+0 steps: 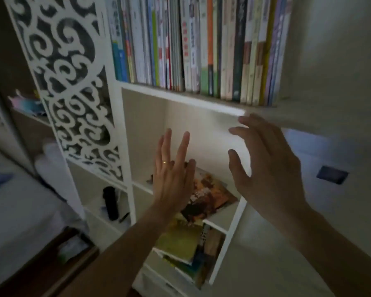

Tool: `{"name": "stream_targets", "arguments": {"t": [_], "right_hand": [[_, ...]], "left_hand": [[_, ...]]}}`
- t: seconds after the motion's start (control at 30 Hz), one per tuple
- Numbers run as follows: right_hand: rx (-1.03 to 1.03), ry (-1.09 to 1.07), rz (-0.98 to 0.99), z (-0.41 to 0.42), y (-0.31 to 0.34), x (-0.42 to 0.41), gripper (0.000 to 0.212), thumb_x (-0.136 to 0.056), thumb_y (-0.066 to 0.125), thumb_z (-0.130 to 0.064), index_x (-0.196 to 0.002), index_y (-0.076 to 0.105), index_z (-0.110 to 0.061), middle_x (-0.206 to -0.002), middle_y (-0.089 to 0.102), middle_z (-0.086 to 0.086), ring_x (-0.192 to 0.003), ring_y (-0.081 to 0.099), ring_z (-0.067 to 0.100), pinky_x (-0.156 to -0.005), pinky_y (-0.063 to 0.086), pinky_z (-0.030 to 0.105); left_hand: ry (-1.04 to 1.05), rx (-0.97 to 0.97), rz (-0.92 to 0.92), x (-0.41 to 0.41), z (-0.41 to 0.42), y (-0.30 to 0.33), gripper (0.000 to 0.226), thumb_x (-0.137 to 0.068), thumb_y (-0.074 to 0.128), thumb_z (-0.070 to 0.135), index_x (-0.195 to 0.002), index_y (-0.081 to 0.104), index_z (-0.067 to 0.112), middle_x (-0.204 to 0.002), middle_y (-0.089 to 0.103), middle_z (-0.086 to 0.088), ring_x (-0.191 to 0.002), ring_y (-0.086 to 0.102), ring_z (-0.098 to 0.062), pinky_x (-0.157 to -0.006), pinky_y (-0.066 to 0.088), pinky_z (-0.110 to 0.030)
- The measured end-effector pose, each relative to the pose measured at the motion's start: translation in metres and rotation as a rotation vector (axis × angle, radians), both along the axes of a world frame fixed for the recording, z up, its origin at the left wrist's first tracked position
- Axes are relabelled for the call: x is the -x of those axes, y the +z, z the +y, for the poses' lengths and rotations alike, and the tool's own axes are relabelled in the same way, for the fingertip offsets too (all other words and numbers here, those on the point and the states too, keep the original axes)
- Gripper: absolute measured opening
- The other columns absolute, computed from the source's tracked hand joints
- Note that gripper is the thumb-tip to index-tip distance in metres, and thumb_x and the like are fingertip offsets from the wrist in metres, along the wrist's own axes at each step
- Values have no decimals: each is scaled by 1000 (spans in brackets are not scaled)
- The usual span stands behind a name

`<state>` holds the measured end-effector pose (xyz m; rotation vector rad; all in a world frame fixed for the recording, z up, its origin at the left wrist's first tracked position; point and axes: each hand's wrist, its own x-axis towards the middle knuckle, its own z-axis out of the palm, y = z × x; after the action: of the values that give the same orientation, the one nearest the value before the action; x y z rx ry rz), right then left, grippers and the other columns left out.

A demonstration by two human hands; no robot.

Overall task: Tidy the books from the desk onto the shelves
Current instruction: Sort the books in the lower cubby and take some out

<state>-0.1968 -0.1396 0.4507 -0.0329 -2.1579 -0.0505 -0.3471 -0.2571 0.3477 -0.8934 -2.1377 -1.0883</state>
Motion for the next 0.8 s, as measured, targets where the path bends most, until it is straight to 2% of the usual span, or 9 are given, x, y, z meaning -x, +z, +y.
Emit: {"name": "stream_targets", "arguments": {"t": [0.1, 0.2, 0.3, 0.37, 0.43, 0.53, 0.63, 0.73, 0.8], "right_hand": [[56, 39, -157, -17, -67, 29, 30, -97, 62, -18, -124, 63, -7, -137, 60, 11, -130, 54, 27, -102, 52, 43], [265, -35, -446, -25, -124, 58, 53, -90, 69, -41, -133, 55, -13, -136, 59, 8, -127, 56, 28, -96, 56, 46], [233, -177, -763, -22, -167, 79, 93, -69, 77, -66, -141, 47, -15, -139, 56, 11, -130, 53, 33, -100, 52, 47], [185, -256, -873, -21, -181, 86, 89, -77, 76, -56, -148, 39, -18, -147, 49, 10, -136, 47, 32, -103, 47, 43], [237, -274, -834, -19, -184, 90, 66, -92, 66, -38, -149, 35, -25, -149, 44, 1, -136, 45, 22, -98, 49, 34], [272, -279, -677, -14, -173, 99, 39, -97, 58, -29, -135, 49, -27, -123, 63, -4, -108, 64, 18, -78, 54, 32], [378, -287, -444, -2, -156, 110, 33, -94, 60, -22, -127, 60, -21, -109, 72, 2, -92, 70, 24, -71, 55, 35], [473, -342, -293, 14, -142, 118, 20, -100, 54, -22, -112, 65, -11, -92, 70, 7, -75, 65, 26, -63, 44, 30], [554, -334, -193, 24, -138, 119, 22, -103, 51, -26, -105, 66, -10, -87, 71, 10, -71, 65, 28, -62, 51, 35]], "left_hand": [[80, 108, -152, 22, -20, -57, 55, -108, 36, 40, -161, 28, 28, -168, 18, -12, -155, 17, -35, -121, 25, -59], [153, 219, -352, 35, -26, -96, 59, -107, 19, 48, -161, 27, 25, -162, 30, -14, -148, 27, -36, -122, 24, -54], [120, 139, -616, 44, -22, -117, 53, -104, 39, 48, -151, 42, 23, -151, 39, -8, -139, 36, -30, -113, 36, -43], [73, 69, -686, 45, -20, -121, 47, -102, 46, 45, -143, 49, 21, -144, 42, -6, -132, 43, -27, -104, 40, -35], [66, -28, -732, 46, -18, -120, 47, -103, 47, 39, -144, 45, 18, -139, 43, -4, -123, 48, -23, -96, 41, -30], [100, -175, -801, 49, -16, -117, 44, -105, 48, 28, -146, 40, 15, -130, 36, 2, -116, 50, -21, -96, 38, -31], [171, -98, -756, 59, -17, -118, 45, -105, 50, 28, -149, 41, 17, -142, 37, -5, -132, 40, -24, -110, 35, -38], [197, -49, -753, 69, -20, -116, 52, -103, 53, 31, -150, 38, 19, -147, 36, -7, -137, 34, -26, -115, 31, -41], [236, 101, -623, 73, -20, -119, 61, -99, 55, 39, -154, 34, 21, -153, 35, -7, -139, 30, -27, -116, 30, -43]]}}
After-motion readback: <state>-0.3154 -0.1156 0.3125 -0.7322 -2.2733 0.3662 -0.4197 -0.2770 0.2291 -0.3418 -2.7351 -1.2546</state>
